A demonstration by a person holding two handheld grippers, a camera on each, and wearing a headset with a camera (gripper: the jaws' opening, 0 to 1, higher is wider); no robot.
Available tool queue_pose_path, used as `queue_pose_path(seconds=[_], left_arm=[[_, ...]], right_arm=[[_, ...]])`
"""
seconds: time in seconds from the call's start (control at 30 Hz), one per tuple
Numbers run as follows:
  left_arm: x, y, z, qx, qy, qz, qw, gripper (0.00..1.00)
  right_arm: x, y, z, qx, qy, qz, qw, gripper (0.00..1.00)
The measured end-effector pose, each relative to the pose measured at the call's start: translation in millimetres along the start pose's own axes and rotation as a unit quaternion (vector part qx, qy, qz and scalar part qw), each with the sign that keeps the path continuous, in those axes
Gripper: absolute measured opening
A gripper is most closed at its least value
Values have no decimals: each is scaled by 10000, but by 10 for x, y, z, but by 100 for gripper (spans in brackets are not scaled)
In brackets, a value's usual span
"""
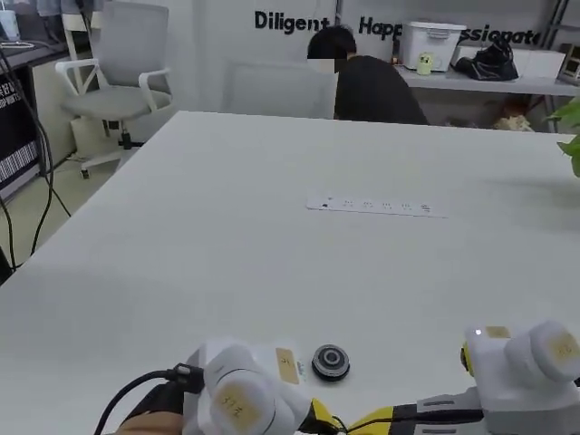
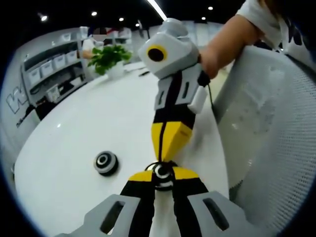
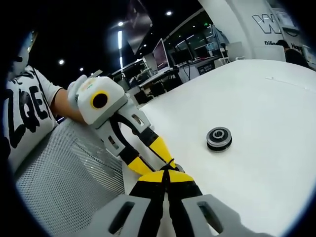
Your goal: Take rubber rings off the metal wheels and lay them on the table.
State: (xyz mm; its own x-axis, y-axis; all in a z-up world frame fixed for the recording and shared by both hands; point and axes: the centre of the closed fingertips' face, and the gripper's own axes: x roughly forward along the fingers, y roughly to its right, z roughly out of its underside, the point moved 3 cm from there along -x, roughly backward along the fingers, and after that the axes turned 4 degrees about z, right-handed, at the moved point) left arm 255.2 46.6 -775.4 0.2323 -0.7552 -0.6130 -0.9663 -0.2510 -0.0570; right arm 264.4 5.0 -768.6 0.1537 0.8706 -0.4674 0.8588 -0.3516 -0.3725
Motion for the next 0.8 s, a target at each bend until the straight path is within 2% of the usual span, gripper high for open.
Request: queue_pose_path(seconds=[0.37,0.5,0.8], left_arm=[[-15,-9,9,-146,61,62,9999,14],[-59,-24,-2,-402,158,117,9990,15],[-203,-28,-44,-404,246,89,9988,17]], right_arm=[[-23,46,-19,-17,25,92,10000,0],[-27,42,-26,-31,32,89,10000,0],[-43,51,-43,-14,54,111,9999,0]])
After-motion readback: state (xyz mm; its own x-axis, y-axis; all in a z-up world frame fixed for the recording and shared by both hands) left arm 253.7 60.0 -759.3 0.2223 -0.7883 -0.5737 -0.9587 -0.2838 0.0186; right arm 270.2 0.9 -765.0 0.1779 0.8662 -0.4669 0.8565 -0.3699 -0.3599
